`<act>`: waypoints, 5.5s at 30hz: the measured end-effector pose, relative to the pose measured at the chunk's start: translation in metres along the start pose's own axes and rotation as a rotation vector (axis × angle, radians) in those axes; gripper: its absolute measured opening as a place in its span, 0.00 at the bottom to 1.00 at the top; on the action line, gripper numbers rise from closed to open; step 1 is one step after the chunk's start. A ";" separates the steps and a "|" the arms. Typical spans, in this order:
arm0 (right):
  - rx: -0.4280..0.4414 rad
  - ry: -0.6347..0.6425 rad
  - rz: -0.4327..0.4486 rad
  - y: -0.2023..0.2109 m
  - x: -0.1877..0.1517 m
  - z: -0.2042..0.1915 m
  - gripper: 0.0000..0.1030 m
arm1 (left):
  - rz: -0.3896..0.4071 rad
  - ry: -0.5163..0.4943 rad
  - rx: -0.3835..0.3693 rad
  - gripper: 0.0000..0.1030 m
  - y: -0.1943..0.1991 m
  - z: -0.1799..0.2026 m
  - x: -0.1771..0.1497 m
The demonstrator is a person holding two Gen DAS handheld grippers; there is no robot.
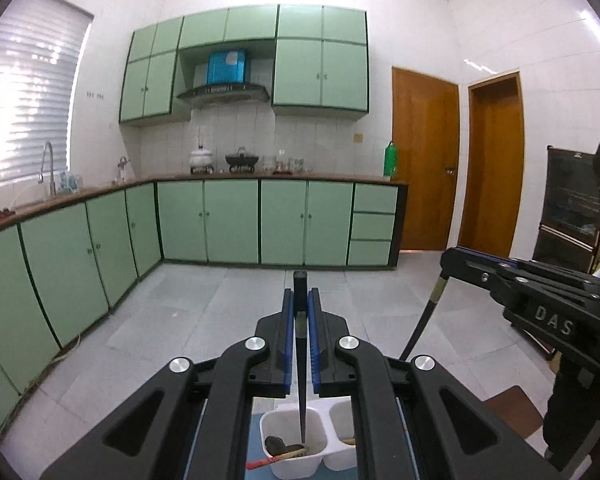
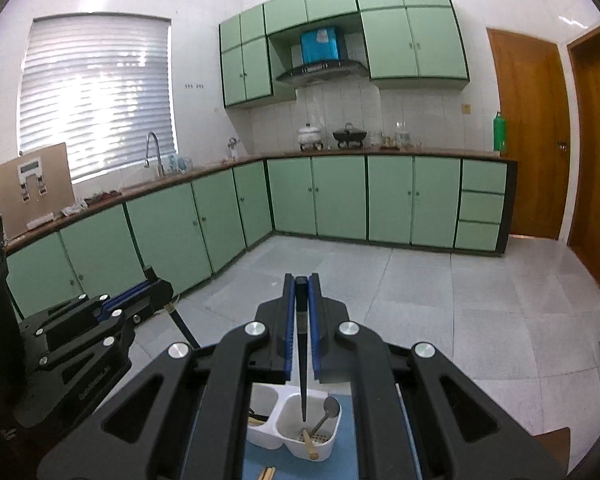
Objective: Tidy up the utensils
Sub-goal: 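Lift both black chopsticks and lower them into the white caddy, then open both tools and withdraw them from the caddy, then move both open tools back over the remaining chopsticks, then grasp a red-patterned chopstick with the right tool and pull it aside, then grasp the plain wooden chopstick with the left tool while the right holds its chopstick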
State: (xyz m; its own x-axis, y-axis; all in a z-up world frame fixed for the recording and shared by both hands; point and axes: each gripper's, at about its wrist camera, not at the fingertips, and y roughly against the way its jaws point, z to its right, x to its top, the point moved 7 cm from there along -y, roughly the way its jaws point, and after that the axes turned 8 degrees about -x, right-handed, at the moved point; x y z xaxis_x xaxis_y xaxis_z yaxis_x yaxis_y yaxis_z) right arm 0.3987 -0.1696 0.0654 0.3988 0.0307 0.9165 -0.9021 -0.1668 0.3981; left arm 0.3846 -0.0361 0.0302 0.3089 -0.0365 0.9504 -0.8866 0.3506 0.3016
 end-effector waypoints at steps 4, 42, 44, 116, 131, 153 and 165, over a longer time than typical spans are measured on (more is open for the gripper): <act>0.002 0.010 -0.056 -0.016 -0.028 -0.003 0.06 | -0.061 0.023 -0.006 0.07 -0.022 -0.009 -0.021; -0.116 -0.047 -0.148 0.158 -0.258 -0.004 0.87 | -0.282 0.078 0.090 0.78 0.147 0.016 -0.231; -0.114 -0.047 -0.176 0.155 -0.276 -0.012 0.87 | -0.322 0.073 0.104 0.78 0.146 0.013 -0.251; -0.085 0.018 -0.507 0.104 -0.377 -0.051 0.05 | -0.528 0.145 0.110 0.80 0.131 0.005 -0.338; -0.126 -0.044 -0.505 0.108 -0.381 -0.017 0.05 | -0.572 0.108 0.032 0.80 0.116 0.053 -0.342; -0.060 -0.055 -0.496 0.120 -0.381 -0.014 0.29 | -0.572 0.122 0.095 0.80 0.120 0.033 -0.344; -0.102 -0.026 -0.506 0.111 -0.381 -0.018 0.05 | -0.558 0.103 0.038 0.29 0.110 0.051 -0.340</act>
State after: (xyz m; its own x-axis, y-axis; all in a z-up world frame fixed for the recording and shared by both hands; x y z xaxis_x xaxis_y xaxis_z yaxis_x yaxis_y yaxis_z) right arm 0.1437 -0.1817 -0.2394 0.7923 0.0578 0.6073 -0.6060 -0.0401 0.7944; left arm 0.1643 -0.0332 -0.2557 0.7646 -0.1143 0.6343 -0.5906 0.2699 0.7605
